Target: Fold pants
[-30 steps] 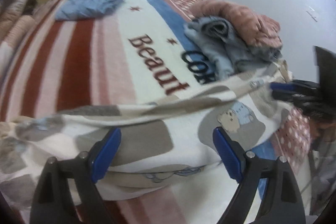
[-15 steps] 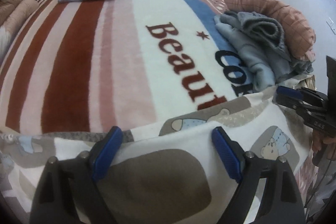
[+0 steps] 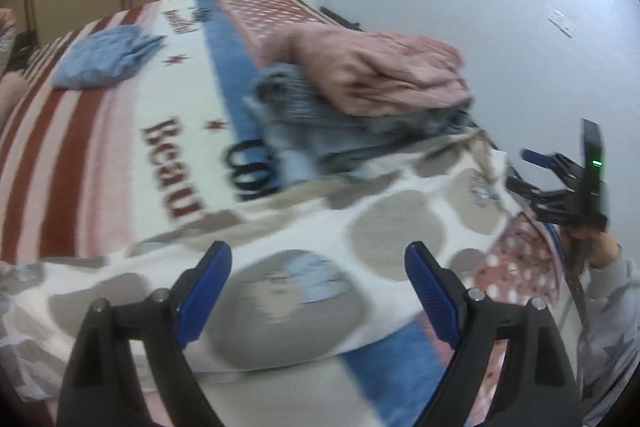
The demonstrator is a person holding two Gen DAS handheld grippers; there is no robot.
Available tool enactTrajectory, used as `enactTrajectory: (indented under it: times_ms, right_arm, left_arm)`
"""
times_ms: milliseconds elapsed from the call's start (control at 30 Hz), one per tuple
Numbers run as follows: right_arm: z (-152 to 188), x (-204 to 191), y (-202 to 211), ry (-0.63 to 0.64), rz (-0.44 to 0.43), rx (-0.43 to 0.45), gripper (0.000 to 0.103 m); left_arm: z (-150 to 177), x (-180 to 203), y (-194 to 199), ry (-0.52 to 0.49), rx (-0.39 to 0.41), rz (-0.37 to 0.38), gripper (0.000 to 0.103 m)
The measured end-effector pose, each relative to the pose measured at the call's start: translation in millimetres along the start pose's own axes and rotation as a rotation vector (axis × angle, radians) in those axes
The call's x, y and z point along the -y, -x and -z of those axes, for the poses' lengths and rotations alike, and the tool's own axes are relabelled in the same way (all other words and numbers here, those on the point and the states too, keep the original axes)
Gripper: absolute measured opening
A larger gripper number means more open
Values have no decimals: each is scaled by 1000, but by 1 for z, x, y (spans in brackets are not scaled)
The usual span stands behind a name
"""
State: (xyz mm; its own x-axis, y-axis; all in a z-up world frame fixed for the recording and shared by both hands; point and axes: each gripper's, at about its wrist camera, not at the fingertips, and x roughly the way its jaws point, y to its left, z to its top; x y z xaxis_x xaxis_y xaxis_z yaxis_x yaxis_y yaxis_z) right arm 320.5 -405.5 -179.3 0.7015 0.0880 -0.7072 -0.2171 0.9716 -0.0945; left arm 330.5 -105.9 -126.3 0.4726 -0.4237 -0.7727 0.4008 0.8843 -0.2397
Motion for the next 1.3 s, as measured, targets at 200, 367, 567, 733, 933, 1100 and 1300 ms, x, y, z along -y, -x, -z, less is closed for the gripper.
enactTrajectory:
  times_ms: [200, 367, 567, 733, 933, 1100, 1300]
  right_arm:
    - [6, 8, -37, 132, 30, -28, 80]
    - [-9, 13, -58, 192, 32, -44, 2]
    - [-29, 57, -77, 70, -6, -58, 8]
    - [-35, 91, -104, -44, 72, -110, 77]
    - [-35, 93, -82, -79, 194, -95, 77]
    - [-40, 64, -28, -118, 79, 6, 77]
    - [-58, -50, 4, -16, -186, 54, 77]
  left_arm:
    - [0, 37, -24, -17, -27, 11, 86]
    - [-6, 34, -32, -29, -22, -25, 86]
    - [-13, 37, -47, -41, -9, -53, 86]
    - [-10, 43, -45, -64, 12, -44, 86]
    - [-2, 22, -18, -35, 53, -89, 86]
    - [15, -17, 17, 14, 80, -160, 86]
    - [55, -97, 71, 121, 103, -243, 86]
